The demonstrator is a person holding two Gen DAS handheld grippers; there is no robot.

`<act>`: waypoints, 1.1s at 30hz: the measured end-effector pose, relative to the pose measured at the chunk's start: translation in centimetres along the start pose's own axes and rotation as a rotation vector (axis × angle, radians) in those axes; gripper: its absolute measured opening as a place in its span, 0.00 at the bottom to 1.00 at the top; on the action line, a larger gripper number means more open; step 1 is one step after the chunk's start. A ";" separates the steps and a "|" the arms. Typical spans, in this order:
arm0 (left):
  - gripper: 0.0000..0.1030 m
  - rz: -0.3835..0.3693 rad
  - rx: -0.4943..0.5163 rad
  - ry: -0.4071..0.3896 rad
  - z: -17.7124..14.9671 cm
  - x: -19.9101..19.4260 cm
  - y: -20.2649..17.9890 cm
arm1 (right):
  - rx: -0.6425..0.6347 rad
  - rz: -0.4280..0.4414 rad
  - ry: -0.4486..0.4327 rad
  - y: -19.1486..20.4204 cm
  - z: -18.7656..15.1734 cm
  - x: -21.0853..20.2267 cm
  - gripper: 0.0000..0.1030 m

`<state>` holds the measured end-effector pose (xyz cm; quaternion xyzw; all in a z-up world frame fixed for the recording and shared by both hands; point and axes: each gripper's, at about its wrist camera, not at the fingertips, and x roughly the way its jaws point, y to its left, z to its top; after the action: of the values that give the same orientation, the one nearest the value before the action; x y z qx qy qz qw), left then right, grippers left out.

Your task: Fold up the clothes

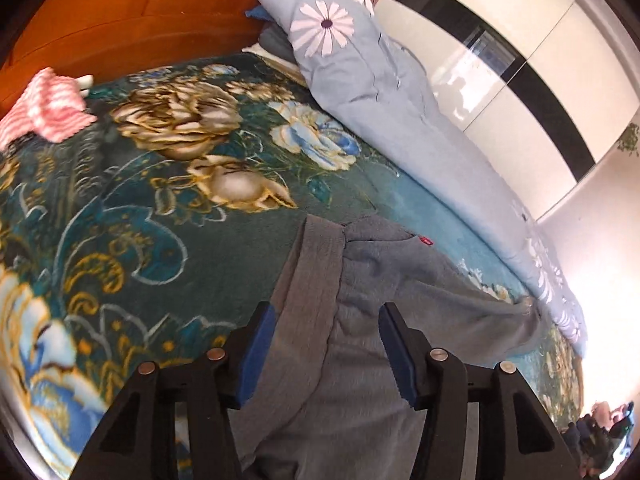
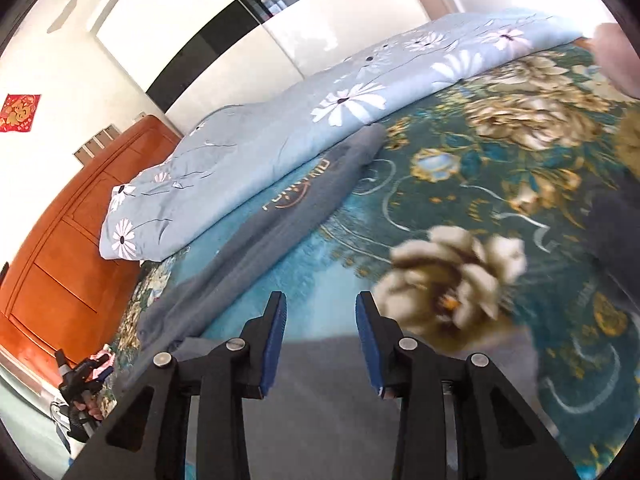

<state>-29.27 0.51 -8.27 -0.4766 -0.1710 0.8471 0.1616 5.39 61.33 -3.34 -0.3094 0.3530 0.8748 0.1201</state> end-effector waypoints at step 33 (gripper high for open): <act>0.08 0.125 -0.062 0.069 7.3 12.0 -2.7 | 0.290 -0.261 0.030 -7.8 11.2 17.6 0.04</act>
<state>-41.19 7.15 -12.50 -0.5202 -0.1614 0.8328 0.0992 -10.11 74.58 -12.38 -0.3451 0.4340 0.7870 0.2704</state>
